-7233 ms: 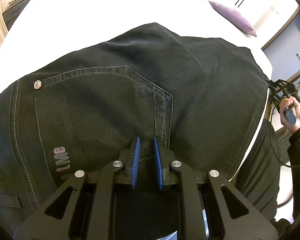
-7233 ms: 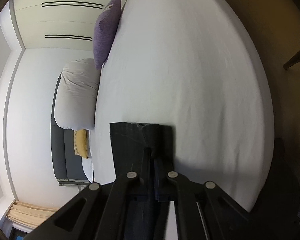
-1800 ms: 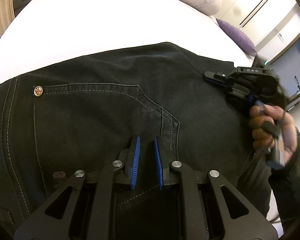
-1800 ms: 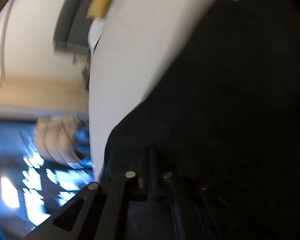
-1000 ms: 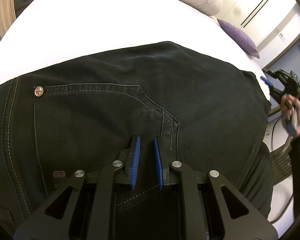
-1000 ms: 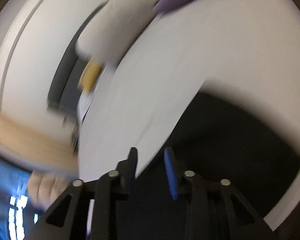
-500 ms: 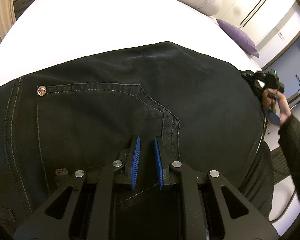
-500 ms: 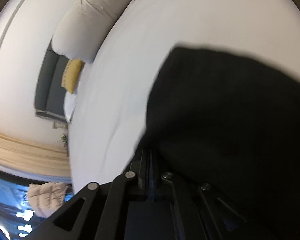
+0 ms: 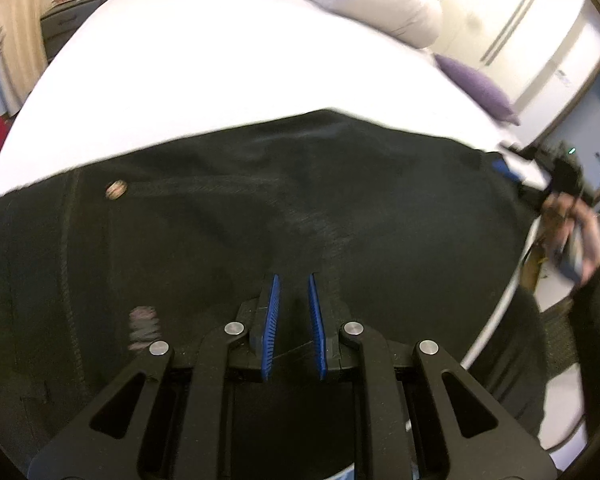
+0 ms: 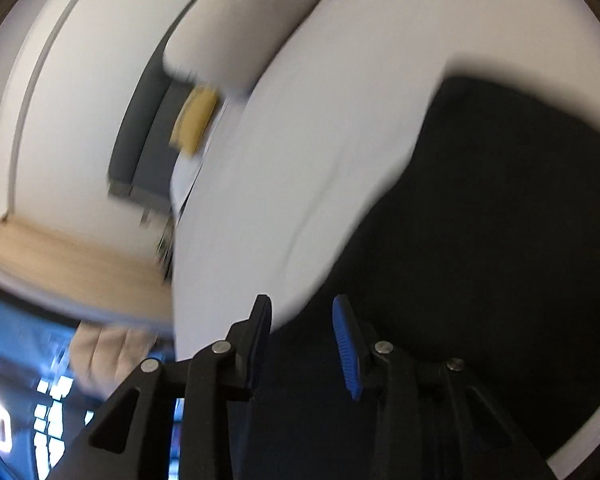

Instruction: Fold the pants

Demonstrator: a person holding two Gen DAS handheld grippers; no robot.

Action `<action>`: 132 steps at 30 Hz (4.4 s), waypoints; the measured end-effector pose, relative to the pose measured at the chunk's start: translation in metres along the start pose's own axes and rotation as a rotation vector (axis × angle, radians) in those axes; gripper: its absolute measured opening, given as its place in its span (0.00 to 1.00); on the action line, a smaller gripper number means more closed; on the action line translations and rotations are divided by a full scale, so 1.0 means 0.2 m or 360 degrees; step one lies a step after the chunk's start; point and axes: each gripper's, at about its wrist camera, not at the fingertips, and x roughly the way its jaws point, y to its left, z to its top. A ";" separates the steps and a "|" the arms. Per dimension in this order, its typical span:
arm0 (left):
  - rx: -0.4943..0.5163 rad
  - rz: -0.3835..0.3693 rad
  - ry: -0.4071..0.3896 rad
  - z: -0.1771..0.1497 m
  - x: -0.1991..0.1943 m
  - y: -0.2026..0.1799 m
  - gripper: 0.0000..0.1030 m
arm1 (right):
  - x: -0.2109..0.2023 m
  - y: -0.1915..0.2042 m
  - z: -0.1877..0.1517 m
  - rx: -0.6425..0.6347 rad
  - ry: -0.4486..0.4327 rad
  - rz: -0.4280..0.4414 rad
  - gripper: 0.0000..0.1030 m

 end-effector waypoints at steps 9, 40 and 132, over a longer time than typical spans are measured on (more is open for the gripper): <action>-0.0011 -0.0089 0.0100 0.06 0.21 -0.06 0.14 | -0.10 -0.36 -0.01 0.0123 -0.0073 -0.0105 0.00; -0.0313 -0.0342 -0.0028 0.02 0.01 0.49 0.14 | 0.17 -0.04 -0.37 0.0032 0.0234 0.0014 0.00; -0.0095 -0.0174 0.0126 0.05 0.14 0.20 0.14 | -0.93 -0.89 -0.01 0.0725 -0.0531 0.0126 0.62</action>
